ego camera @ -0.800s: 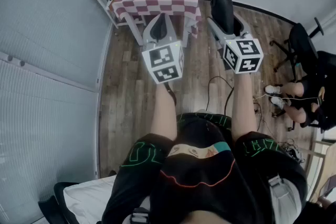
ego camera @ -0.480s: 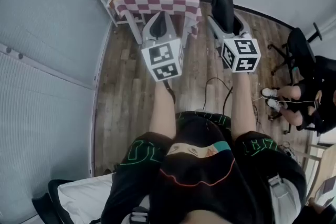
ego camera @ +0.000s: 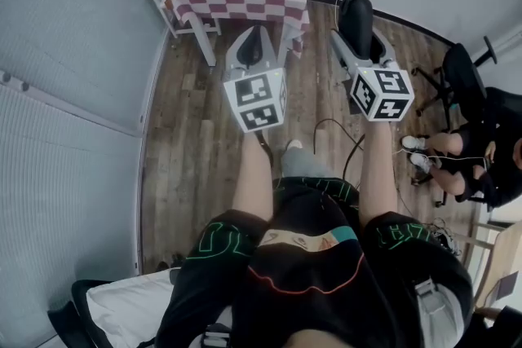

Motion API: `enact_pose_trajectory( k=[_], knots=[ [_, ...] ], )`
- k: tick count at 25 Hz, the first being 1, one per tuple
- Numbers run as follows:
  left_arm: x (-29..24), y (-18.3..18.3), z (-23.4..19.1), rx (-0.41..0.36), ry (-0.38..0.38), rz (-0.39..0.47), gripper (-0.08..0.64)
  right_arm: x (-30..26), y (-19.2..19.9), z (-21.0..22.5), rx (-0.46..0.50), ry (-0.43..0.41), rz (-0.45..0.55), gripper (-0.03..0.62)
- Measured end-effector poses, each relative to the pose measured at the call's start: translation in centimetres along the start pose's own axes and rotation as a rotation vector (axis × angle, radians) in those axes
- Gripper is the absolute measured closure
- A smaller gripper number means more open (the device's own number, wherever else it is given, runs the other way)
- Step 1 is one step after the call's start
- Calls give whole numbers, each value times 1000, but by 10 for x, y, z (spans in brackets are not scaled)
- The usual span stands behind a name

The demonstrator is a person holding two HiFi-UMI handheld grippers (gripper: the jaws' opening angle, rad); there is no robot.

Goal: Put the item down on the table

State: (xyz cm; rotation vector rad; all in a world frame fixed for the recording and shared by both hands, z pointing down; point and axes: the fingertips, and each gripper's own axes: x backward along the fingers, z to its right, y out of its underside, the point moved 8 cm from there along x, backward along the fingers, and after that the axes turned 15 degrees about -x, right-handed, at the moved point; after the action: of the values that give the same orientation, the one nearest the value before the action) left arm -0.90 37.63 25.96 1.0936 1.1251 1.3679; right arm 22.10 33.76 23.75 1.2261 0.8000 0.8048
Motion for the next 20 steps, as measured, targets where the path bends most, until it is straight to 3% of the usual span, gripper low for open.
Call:
enact_pose_trajectory(
  k=[10, 20],
  knots=[
    [-40, 16, 8, 28, 36, -36, 552, -33, 19, 35, -59, 17, -36, 284],
    [-109, 56, 9, 26, 67, -147, 552, -96, 59, 79, -127, 51, -146, 284]
  ],
)
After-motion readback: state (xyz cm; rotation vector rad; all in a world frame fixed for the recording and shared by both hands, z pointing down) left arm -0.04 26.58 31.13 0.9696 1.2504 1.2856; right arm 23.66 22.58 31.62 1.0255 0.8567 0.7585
